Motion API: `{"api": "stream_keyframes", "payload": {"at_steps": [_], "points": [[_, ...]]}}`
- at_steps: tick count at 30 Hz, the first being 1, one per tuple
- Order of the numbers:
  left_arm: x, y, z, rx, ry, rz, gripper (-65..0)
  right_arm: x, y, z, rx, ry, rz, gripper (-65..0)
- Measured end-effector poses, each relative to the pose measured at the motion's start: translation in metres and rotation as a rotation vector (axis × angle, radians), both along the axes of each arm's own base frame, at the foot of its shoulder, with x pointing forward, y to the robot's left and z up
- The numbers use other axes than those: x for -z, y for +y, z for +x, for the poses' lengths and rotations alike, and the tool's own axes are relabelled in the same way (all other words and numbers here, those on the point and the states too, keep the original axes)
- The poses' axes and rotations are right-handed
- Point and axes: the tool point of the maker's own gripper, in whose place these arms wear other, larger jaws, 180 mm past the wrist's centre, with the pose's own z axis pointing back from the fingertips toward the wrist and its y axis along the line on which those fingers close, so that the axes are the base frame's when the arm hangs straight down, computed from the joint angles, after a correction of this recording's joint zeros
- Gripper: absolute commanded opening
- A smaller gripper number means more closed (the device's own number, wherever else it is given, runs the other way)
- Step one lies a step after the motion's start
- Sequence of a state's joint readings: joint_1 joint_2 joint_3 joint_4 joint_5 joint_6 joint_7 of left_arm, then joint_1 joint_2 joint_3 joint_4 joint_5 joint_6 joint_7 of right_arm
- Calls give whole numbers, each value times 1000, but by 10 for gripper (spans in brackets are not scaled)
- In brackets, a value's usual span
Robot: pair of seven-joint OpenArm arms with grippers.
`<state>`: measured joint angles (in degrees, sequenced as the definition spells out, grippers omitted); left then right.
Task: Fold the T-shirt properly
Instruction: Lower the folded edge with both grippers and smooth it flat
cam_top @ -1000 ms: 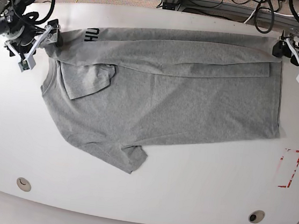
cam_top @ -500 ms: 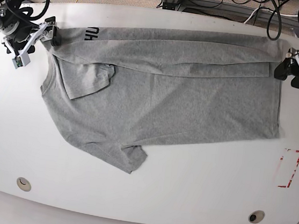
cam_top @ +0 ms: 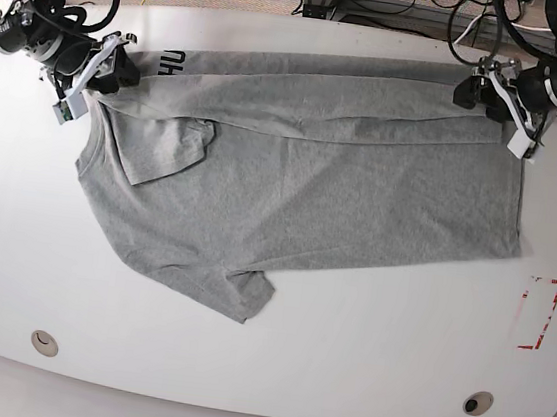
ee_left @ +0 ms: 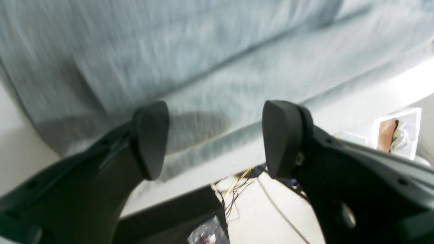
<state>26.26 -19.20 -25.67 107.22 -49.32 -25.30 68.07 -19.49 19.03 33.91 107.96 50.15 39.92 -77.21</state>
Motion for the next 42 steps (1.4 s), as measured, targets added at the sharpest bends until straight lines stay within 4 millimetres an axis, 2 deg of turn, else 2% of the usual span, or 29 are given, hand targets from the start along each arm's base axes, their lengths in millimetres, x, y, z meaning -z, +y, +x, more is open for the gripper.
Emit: {"api": "stream_keyframes", "payload": {"at_steps": [5,8,11,13,17,22,29,35,39,42], "points": [[4,17,8,-17,-24,96,-247,23,4,-9,35,62,22,-428],[18,33,3,-8,12,168,-247,40,-9,-14,73,109,-6,-428],[33,39,1,40,30,193,-247,51,-20,-17,103,137,-1,-428],[36,48,12,45,12,216,-247,55,-28,-18,109,160,-10,-428],[43,61,21,88,11,285,-247,53,-52,-15,117,165,-46,-426],[45,70,26,126,16,341,-247,49,-83,-20,115,206,-120,-426],[45,75,27,124,24,369,-247,36,-104,-14,105,196,-180,-426],[39,79,20,151,57,434,-247,25,-103,-7,79,165,-210,-426],[30,84,14,172,93,505,-247,10,-91,5,44,95,-225,-426],[14,80,25,183,37,530,-247,5,-76,10,31,56,-212,-426]]}}
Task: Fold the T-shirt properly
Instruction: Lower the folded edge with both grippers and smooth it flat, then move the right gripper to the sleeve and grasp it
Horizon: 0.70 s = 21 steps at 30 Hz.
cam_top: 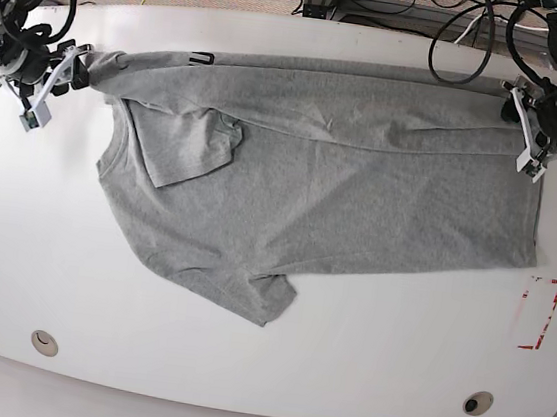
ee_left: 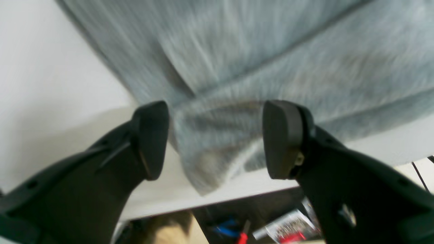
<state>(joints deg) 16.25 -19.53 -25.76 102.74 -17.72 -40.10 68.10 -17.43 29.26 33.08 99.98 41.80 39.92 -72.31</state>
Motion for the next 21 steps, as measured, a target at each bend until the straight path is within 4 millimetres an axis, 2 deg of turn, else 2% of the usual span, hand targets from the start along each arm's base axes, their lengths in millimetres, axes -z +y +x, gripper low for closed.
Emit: {"api": "stream_keyframes", "payload": {"at_steps": [4,10,18,21], "points": [[-16,-5,9,27,-52,19,-247,-5,13,4,-19,-32,16,-426],[-19,-6,10,32,-59,26,-247,-3,22,10,-2,-34,32,-426],[-18,-6,9,31,-56,26,-247,-6,64,47,-4,-123,139,-426],[-17,-7,9,31,-55,24,-247,-9,86,72,-49,-149,167,-414]]}}
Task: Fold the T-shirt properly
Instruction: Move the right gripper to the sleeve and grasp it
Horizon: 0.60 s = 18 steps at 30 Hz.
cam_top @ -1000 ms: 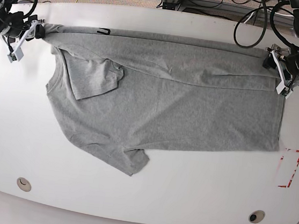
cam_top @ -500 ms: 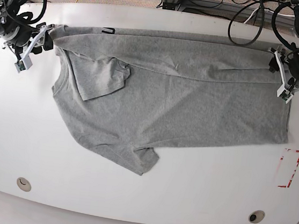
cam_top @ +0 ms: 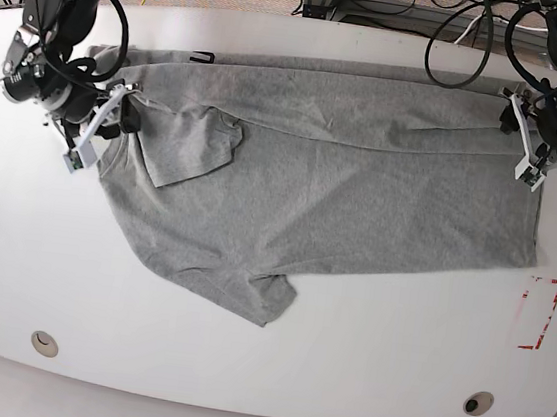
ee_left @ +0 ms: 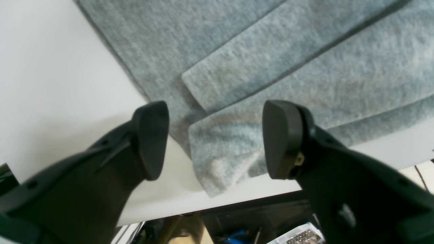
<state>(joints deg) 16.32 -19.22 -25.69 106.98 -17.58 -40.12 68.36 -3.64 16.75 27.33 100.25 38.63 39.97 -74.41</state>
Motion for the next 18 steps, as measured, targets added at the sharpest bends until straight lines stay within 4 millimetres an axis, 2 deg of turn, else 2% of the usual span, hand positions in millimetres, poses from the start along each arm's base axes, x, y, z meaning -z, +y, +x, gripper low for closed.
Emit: {"api": "stream_keyframes", "payload": {"at_steps": [3,7,11,14,18], "points": [[1,-1,0,3,1,-1,-247,-3,14,24,-14,-31,11,-323],[6,1,-2,-7,17,-10,-247,5,14,39,-6,-6,-38,-216],[23,5,-12,-35,73,-34,-247,5,10,54,-21,-17,-130,-222],[28,6,-17,-41,81,-42,-247,9,21,61,-46,-14,-112,-249],[30,0,-20,-30,54,-74,-247,22,23,59,-38,15,-84,-262]]}}
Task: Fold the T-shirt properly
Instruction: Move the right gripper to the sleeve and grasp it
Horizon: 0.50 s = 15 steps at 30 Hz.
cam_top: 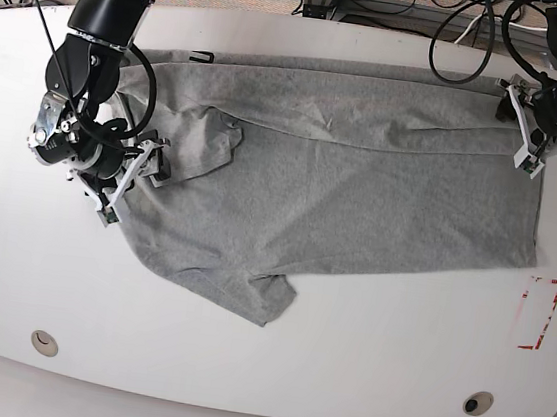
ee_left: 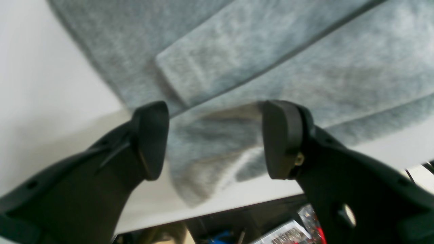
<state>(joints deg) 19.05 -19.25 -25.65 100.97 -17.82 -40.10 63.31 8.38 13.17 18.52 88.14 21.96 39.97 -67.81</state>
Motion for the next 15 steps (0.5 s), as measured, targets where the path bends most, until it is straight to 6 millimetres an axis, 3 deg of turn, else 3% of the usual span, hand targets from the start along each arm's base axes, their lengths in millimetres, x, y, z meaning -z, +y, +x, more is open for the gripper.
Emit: {"api": "stream_keyframes", "payload": {"at_steps": [8,15], "points": [[7,1,-6,-11,21,-8,-247,21,-1,-5,22,44,38,-263],[9,3,-7,-16,29,-11,-247,27,10,-7,5,57,46,-265]]}}
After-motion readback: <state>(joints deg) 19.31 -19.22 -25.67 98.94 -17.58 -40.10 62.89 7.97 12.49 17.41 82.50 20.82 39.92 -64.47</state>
